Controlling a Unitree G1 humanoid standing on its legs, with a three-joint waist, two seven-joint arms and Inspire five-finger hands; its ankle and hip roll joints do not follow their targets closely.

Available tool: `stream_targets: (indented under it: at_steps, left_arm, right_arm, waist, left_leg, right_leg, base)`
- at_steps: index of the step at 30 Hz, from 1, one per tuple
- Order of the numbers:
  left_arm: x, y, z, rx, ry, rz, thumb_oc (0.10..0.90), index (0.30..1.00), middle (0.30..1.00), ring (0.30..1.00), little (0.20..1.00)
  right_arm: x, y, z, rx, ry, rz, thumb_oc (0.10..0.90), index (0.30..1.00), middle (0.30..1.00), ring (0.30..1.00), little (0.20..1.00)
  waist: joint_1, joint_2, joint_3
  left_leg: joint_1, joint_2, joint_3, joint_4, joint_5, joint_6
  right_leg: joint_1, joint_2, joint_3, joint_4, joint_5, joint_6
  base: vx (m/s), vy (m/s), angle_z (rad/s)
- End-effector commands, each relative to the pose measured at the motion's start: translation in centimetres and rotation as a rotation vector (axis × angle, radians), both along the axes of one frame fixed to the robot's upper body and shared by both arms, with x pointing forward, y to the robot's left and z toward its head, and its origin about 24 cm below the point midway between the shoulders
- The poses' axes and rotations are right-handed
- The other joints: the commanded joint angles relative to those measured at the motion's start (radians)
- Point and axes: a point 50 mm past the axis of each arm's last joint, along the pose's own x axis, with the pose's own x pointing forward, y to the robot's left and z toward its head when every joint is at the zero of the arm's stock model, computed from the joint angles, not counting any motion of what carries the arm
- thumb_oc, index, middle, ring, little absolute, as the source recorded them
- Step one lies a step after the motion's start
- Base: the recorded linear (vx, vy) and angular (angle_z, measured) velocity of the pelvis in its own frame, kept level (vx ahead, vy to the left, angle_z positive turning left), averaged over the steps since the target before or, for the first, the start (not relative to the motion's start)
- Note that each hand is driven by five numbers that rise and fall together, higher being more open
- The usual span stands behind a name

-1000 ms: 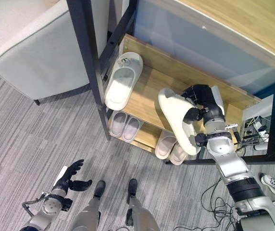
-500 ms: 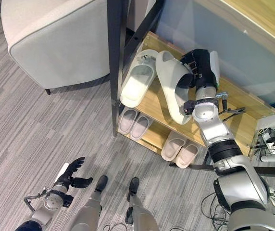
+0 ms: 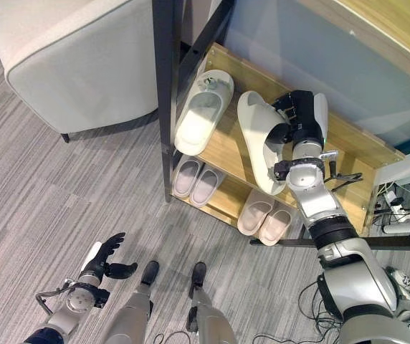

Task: Arrange the slippers neatly on the shoe rack.

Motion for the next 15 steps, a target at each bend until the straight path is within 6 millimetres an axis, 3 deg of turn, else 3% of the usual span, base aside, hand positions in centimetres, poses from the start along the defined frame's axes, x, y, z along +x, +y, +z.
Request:
stream_targets:
  at_steps: [1, 7, 14, 15]
  left_arm:
    - [0.8, 0.3, 1.3, -0.042, -0.124, 0.060, 0.800, 0.900, 0.900, 0.900, 0.900]
    - [0.9, -0.2, 1.2, -0.041, -0.126, 0.056, 0.800, 0.900, 0.900, 0.900, 0.900]
    - [0.5, -0.6, 0.5, -0.046, -0.100, 0.055, 0.800, 0.900, 0.900, 0.900, 0.900]
    - [0.4, -0.7, 0.4, -0.047, -0.097, 0.055, 0.800, 0.900, 0.900, 0.900, 0.900]
  right_arm:
    - [-0.7, -1.9, 7.7, -0.034, -0.286, -0.094, 0.400, 0.300, 0.300, 0.300, 0.300]
    - [-0.1, -1.1, 9.2, -0.084, -0.310, -0.132, 0.400, 0.300, 0.300, 0.300, 0.300]
    - [0.4, -1.0, 9.2, -0.073, -0.289, -0.161, 0.400, 0.300, 0.300, 0.300, 0.300]
    - [0.5, -1.0, 9.2, -0.073, -0.284, -0.169, 0.477, 0.415, 0.415, 0.415, 0.415]
  waist:
    - [0.006, 0.025, -0.032]
    - [0.016, 0.027, -0.018]
    - [0.015, 0.033, -0.014]
    - [0.013, 0.034, -0.014]
  left_leg:
    - [0.085, 0.041, 0.080, -0.152, -0.018, 0.017]
    - [0.063, 0.036, 0.087, -0.138, -0.018, 0.016]
    - [0.048, 0.034, 0.095, -0.130, -0.018, 0.016]
    - [0.048, 0.035, 0.097, -0.131, -0.019, 0.016]
  right_leg:
    - [0.061, -0.056, -0.021, 0.078, -0.140, 0.106]
    - [0.046, -0.059, -0.018, 0.073, -0.128, 0.106]
    - [0.034, -0.061, -0.011, 0.069, -0.122, 0.106]
    - [0.034, -0.061, -0.012, 0.069, -0.123, 0.106]
  base:
    - [0.00, 0.000, 0.00]
    - [0.00, 0.000, 0.00]
    - [0.00, 0.004, -0.06]
    - [0.01, -0.003, -0.04]
